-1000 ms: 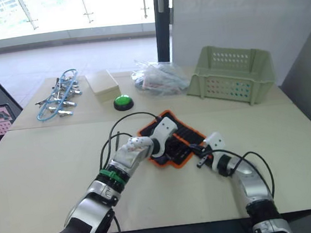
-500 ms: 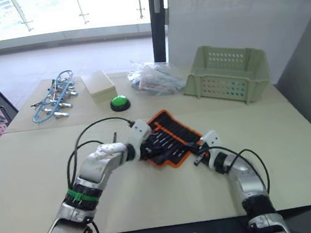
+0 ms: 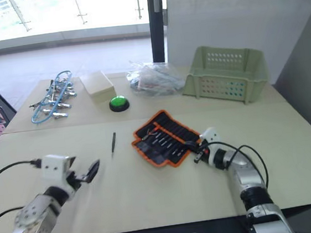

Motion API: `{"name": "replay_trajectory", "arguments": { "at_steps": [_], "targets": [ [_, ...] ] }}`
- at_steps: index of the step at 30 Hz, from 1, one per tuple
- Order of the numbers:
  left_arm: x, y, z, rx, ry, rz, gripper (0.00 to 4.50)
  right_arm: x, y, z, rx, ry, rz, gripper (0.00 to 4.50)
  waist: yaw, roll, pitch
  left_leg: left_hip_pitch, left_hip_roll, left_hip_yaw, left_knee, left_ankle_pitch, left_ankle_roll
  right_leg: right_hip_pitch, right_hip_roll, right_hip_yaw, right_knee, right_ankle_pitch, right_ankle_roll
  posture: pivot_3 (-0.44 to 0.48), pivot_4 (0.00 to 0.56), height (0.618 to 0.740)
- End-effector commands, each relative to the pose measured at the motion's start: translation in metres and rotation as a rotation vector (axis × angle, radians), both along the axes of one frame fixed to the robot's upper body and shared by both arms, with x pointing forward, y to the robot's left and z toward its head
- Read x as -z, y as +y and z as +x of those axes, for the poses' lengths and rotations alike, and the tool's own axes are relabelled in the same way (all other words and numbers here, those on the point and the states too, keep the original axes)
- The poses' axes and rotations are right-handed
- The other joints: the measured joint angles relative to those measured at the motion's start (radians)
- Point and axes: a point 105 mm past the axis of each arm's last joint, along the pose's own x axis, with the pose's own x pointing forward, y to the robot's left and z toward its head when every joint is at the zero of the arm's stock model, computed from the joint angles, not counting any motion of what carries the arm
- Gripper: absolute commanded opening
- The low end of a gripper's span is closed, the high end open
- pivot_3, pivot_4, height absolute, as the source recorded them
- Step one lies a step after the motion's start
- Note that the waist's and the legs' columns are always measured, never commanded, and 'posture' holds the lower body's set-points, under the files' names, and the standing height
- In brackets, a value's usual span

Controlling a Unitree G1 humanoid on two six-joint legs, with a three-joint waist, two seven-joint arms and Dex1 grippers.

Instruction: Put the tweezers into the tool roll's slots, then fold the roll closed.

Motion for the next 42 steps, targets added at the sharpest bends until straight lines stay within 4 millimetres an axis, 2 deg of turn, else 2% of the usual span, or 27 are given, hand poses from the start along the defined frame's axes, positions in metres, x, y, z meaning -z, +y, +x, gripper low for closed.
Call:
{"name": "replay_trajectory", "arguments": {
  "at_steps": [1, 4, 8, 18, 25, 28, 33, 36, 38, 42],
  "targets": [
    [0.01, 0.001, -0.025, -0.033, -0.036, -0.057, 4.48, 0.021, -0.005, -0.002, 0.022, 0.101, -0.015, 0.0, 0.005, 0.0, 0.0, 0.0, 0.0, 0.0, 0.0, 0.0, 0.0, 0.0, 0.0, 0.0, 0.0, 0.0, 0.0, 0.0, 0.15, 0.74],
    [0.035, 0.013, -0.05, -0.132, -0.005, -0.128, 4.48, 0.023, -0.005, 0.0, 0.018, 0.108, -0.012, 0.0, 0.008, -0.001, 0.0, 0.0, 0.0, 0.001, 0.0, 0.0, 0.0, 0.001, 0.0, 0.0, -0.001, 0.0, 0.0, 0.0, 0.15, 0.74],
    [0.05, 0.012, -0.072, -0.183, 0.002, -0.132, 4.48, 0.028, -0.003, -0.001, 0.002, 0.121, -0.022, 0.0, 0.014, -0.001, 0.0, 0.0, 0.002, 0.001, 0.001, 0.0, 0.0, 0.0, 0.002, 0.0, -0.001, -0.001, 0.001, 0.0, 0.15, 0.74],
    [0.048, 0.006, -0.071, -0.202, -0.046, -0.165, 4.48, 0.032, -0.003, -0.002, -0.015, 0.127, -0.03, 0.0, 0.014, -0.001, 0.0, 0.0, 0.002, 0.002, 0.001, 0.0, 0.0, 0.0, 0.002, 0.0, -0.002, -0.003, 0.004, 0.0, 0.15, 0.74],
    [0.026, 0.001, -0.043, -0.159, -0.104, -0.155, 4.48, 0.034, -0.008, -0.004, -0.005, 0.12, -0.039, 0.0, 0.014, -0.001, 0.0, 0.0, 0.002, 0.002, 0.001, 0.0, 0.0, 0.0, 0.003, 0.0, -0.001, -0.003, 0.003, 0.0, 0.15, 0.74],
    [0.013, -0.01, -0.023, -0.121, -0.125, -0.15, 4.48, 0.034, -0.01, -0.005, 0.0, 0.118, -0.04, 0.0, 0.016, -0.001, 0.0, 0.0, 0.002, 0.002, 0.001, 0.0, 0.0, 0.0, 0.003, 0.0, -0.001, -0.001, 0.0, 0.0, 0.15, 0.74],
    [0.004, -0.032, 0.004, -0.067, -0.125, -0.192, 4.48, 0.033, -0.012, -0.006, 0.011, 0.113, -0.038, 0.0, 0.017, 0.0, 0.0, 0.0, 0.001, 0.001, 0.001, 0.0, 0.0, 0.001, 0.002, 0.0, 0.0, -0.001, 0.0, 0.0, 0.15, 0.74],
    [0.012, -0.049, 0.027, -0.069, -0.089, -0.236, 4.48, 0.033, -0.01, -0.007, 0.006, 0.109, -0.042, 0.0, 0.02, 0.0, 0.0, 0.0, 0.001, 0.001, 0.001, 0.0, 0.0, 0.001, 0.002, 0.0, 0.0, -0.001, 0.0, 0.0, 0.15, 0.74],
    [0.019, -0.052, 0.035, -0.089, -0.053, -0.212, 4.48, 0.032, -0.009, -0.007, 0.009, 0.103, -0.04, 0.0, 0.02, 0.0, 0.0, 0.0, 0.001, 0.001, 0.001, 0.0, 0.0, 0.001, 0.002, 0.0, 0.0, 0.0, 0.0, 0.0, 0.15, 0.74],
    [0.02, -0.065, 0.059, -0.09, -0.033, -0.191, 4.48, 0.03, -0.011, -0.007, 0.018, 0.098, -0.039, 0.0, 0.019, 0.0, 0.0, -0.001, 0.001, 0.0, 0.0, 0.0, 0.0, 0.0, 0.002, -0.001, 0.0, 0.0, 0.0, 0.0, 0.15, 0.74]
  ]
}}
